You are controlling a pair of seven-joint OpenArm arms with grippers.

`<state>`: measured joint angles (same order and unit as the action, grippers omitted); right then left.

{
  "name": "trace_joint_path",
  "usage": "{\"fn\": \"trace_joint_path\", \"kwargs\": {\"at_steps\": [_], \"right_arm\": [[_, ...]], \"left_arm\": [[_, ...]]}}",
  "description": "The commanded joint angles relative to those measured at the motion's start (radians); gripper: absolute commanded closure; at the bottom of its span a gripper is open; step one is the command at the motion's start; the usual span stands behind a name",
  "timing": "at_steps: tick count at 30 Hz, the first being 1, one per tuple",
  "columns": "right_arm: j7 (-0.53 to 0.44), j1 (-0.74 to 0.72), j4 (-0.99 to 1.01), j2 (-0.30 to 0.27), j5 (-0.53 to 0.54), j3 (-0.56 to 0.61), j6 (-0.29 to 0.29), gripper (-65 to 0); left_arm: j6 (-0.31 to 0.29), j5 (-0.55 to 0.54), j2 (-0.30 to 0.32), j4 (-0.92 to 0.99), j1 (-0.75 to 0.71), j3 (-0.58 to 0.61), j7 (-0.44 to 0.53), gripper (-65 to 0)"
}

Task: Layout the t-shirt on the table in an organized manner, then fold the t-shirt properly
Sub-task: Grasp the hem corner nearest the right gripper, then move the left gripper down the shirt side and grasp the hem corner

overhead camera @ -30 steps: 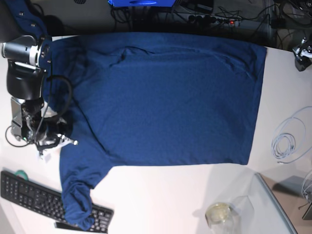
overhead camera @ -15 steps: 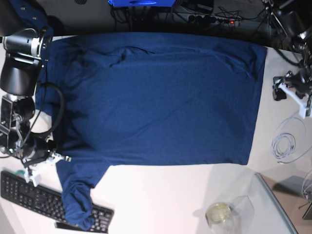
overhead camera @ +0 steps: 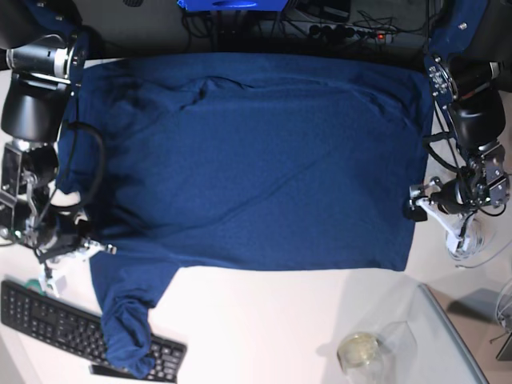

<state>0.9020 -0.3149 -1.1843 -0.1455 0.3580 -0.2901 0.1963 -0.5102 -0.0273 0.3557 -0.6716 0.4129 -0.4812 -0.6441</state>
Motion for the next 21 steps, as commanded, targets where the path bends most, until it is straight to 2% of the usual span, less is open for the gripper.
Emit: {"fn": "trace_joint_path", "kwargs": {"at_steps": [1, 3, 11, 12, 14, 18, 21], "right_arm": [[-0.017, -0.023, -0.038, -0.012, 0.011, -0.002, 0.009, 0.0], [-0.011, -0.014, -0.069, -0.012, 0.011, -0.002, 0.009, 0.0], [0.012, -0.016, -0.076, -0.013, 0.011, -0.002, 0.009, 0.0], [0.012, -0.016, -0.075, -0.013, 0.011, -0.002, 0.009, 0.0], [0.009, -0.016, -0.069, -0.012, 0.011, -0.002, 0.009, 0.0], [0.009, -0.014, -0.069, -0.012, 0.011, -0.002, 0.009, 0.0], [0.009, -0.014, -0.069, -0.012, 0.011, -0.002, 0.009, 0.0]], "left_arm": [[0.029, -0.004, 0.021, 0.020, 0.027, 0.002, 0.037, -53.2], [0.060, -0.007, 0.019, 0.074, 0.033, 0.002, 0.080, -53.2], [0.060, -0.006, -0.011, 0.088, 0.019, 0.003, 0.091, -52.0], [0.060, -0.006, -0.016, 0.088, 0.017, 0.003, 0.091, -48.7], [0.054, -0.013, -0.022, 0.086, 0.001, 0.003, 0.091, -35.5], [0.052, -0.015, -0.030, 0.086, -0.007, -0.001, 0.091, -0.3], [0.052, -0.015, -0.030, 0.086, -0.007, -0.006, 0.091, 0.0]]}}
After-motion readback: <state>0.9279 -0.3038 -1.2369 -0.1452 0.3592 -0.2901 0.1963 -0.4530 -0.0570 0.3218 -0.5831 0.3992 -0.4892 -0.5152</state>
